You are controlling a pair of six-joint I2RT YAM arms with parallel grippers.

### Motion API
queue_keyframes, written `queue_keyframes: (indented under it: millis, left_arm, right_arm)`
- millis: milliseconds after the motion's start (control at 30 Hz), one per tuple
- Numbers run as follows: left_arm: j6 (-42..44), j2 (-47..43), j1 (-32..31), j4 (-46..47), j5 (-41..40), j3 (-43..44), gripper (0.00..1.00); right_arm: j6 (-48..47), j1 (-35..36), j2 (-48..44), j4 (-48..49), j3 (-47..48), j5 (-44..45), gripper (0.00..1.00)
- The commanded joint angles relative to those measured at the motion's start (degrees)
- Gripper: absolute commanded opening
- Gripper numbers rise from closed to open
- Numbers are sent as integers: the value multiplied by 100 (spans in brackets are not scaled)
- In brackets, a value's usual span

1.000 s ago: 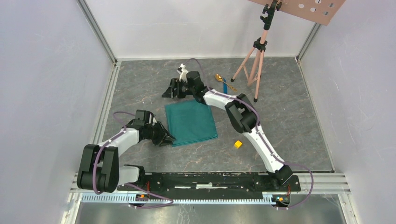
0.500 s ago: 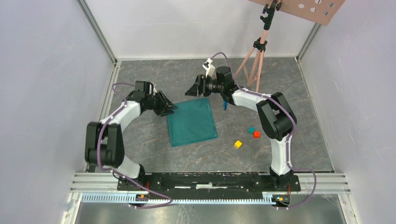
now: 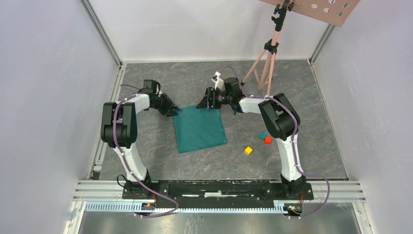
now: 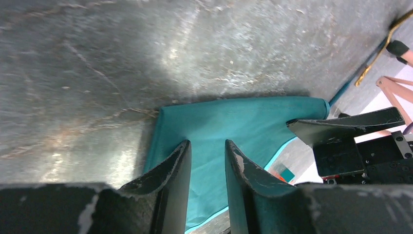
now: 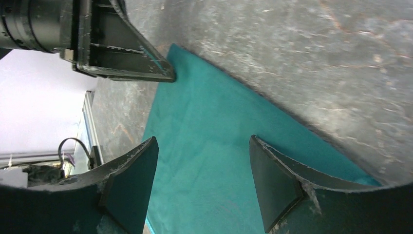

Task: Fold the napkin into a case and place the utensils inside
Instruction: Smooth out the square-folded napkin at the center of the board.

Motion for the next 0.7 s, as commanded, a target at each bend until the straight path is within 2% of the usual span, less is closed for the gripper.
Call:
queue_keyframes:
  millis: [0,400,533,667]
  left_arm:
    - [402,139,109,-124,-306,101,38]
    - [530,289,182,-464,-623,46,36]
    - [675,60,182,-493,-588,140,36]
    - [840,-391,-2,-667,-382,287,41]
  right_arm:
    - [-221,-199,186,128,148,144,74]
    - [-746,-658,264,-446,2,551,74]
    - [-1306,-732,-57,-1222,234,855,74]
    - [-1667,-665,-737,-1761,286,1079,75]
